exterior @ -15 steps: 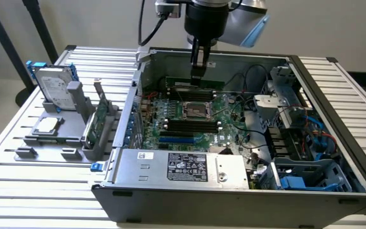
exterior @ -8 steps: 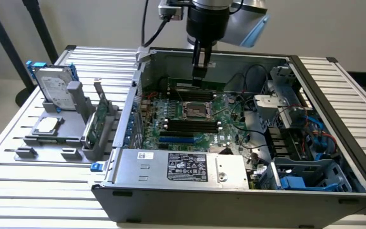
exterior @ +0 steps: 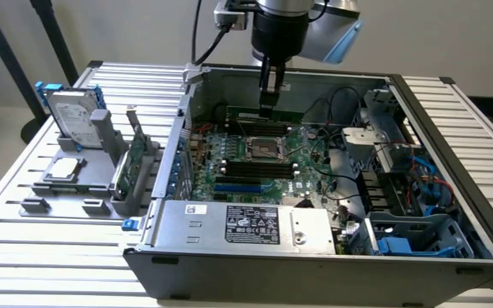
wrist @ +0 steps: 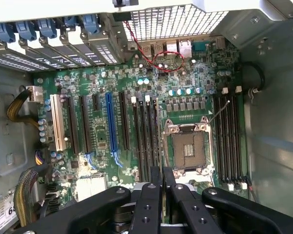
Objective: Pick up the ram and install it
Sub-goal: 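Insert the ram into the slot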
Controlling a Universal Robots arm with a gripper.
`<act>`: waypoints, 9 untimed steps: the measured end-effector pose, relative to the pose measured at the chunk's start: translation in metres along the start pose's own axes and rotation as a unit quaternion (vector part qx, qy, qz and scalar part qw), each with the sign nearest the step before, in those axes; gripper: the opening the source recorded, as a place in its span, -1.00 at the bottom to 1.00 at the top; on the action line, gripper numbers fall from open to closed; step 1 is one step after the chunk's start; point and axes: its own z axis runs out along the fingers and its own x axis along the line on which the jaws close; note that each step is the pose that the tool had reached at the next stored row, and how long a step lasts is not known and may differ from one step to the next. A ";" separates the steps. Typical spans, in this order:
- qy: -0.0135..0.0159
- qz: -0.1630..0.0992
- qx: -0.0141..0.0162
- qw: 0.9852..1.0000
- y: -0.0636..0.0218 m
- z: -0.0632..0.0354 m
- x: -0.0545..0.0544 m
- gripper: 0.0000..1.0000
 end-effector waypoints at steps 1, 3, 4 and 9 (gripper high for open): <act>0.000 0.000 0.000 1.000 0.0000 0.0000 0.000 -0.73; 0.000 0.000 0.000 1.000 0.0000 0.0000 0.000 -0.73; 0.000 0.000 0.000 1.000 0.0000 0.0000 0.000 -0.73; 0.000 0.000 0.000 1.000 0.0000 0.0000 0.000 -0.73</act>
